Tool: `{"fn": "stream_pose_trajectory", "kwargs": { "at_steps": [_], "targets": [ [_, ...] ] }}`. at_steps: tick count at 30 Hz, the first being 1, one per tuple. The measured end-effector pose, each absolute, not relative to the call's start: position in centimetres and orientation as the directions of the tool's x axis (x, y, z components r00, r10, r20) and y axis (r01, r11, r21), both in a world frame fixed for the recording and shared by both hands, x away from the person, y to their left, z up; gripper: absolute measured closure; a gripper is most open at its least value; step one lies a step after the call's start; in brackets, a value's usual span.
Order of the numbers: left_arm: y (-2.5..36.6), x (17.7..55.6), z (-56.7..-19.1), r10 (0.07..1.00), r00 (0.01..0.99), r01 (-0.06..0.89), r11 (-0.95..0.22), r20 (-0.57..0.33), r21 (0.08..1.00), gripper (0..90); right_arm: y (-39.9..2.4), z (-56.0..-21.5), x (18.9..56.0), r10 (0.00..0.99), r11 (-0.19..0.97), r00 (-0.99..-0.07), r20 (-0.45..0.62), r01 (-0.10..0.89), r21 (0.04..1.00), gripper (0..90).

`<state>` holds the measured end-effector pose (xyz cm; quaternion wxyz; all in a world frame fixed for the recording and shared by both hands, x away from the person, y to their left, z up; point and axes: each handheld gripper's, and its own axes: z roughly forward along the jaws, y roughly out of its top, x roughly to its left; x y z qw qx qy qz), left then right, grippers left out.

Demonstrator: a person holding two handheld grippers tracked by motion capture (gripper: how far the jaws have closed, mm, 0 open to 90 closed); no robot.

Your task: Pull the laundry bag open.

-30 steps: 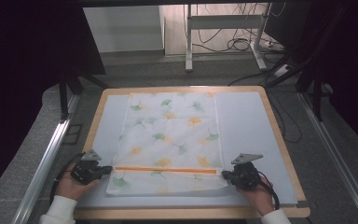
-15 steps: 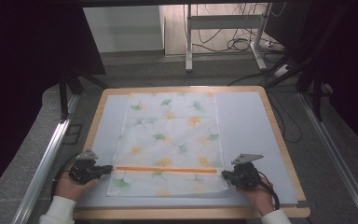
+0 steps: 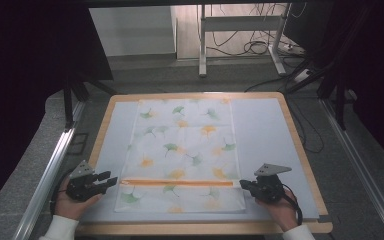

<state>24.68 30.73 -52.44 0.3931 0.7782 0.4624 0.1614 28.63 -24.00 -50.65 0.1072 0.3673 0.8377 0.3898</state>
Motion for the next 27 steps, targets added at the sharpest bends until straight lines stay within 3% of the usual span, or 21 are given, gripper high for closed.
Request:
{"fn": "stream_pose_trajectory", "kwargs": {
  "at_steps": [6, 11, 22, 27],
  "targets": [
    [30.2, 24.7, -52.1, 0.872, 0.486, 0.562, -0.263, -0.056, 0.784, 43.8, -25.6, -50.0, 29.0, 0.716, 0.381, -0.692, 0.096, 0.503, 0.776, 69.3],
    [30.0, 24.7, -52.2, 0.882, 0.47, 0.56, -0.274, -0.027, 0.782, 38.5, -27.5, -49.9, 29.5, 0.752, 0.331, -0.651, 0.103, 0.509, 0.795, 59.9],
    [29.7, 24.6, -52.2, 0.886, 0.463, 0.553, -0.282, -0.008, 0.784, 34.8, -28.4, -50.1, 29.7, 0.773, 0.316, -0.626, 0.102, 0.52, 0.794, 53.2],
    [29.8, 24.7, -52.1, 0.888, 0.459, 0.557, -0.273, -0.016, 0.784, 32.9, -28.4, -50.2, 29.8, 0.787, 0.307, -0.608, 0.102, 0.53, 0.791, 44.0]
  ]
}}
